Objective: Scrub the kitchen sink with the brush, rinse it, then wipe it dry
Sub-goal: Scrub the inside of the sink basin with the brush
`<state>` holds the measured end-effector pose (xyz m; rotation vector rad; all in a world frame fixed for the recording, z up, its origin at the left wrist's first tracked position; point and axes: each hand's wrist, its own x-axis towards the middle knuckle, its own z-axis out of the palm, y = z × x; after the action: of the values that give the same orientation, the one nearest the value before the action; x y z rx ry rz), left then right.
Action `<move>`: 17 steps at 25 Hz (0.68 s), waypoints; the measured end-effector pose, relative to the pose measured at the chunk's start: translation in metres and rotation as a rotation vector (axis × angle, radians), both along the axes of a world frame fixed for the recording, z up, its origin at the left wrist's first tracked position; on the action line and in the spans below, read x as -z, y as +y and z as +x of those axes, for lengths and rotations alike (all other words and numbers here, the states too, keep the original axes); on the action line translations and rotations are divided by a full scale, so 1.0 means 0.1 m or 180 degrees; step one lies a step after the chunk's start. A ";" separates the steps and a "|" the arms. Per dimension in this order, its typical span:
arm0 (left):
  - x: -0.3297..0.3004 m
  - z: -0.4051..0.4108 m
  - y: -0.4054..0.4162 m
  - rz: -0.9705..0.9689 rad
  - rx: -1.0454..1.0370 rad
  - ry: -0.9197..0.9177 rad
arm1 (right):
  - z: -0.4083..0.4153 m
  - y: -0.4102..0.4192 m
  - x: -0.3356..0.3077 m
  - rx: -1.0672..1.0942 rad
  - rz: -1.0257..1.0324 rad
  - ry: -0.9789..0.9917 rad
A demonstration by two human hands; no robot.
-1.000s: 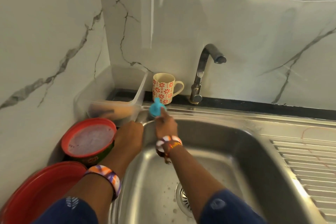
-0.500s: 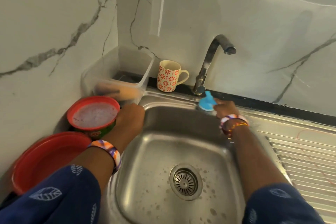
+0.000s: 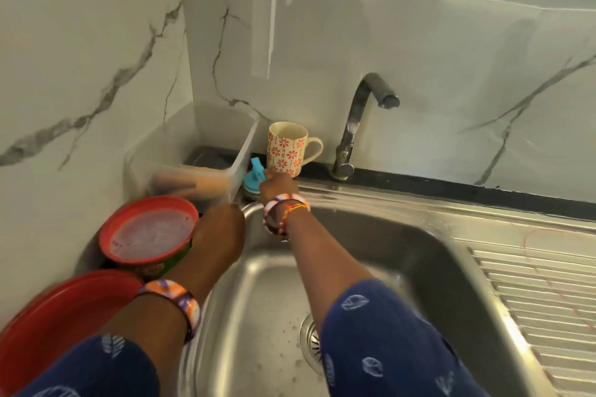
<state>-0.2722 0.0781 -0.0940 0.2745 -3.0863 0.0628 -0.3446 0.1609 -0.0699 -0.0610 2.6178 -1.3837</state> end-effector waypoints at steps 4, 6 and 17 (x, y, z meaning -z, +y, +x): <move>-0.02 -0.02 -0.01 -0.0214 0.0092 0.0019 | -0.03 0.27 0.00 -0.0122 0.0390 0.0192; -0.04 -0.01 0.00 -0.0310 0.0096 -0.0068 | -0.03 0.69 0.05 0.0176 0.0484 0.0294; -0.05 -0.02 0.04 0.0037 -0.0046 -0.0042 | 0.14 1.62 0.08 0.1593 0.0255 0.0265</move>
<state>-0.2746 0.0820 -0.0890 0.2982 -3.0988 0.0472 -0.3303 0.3225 -0.0778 0.5974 2.8783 -1.4302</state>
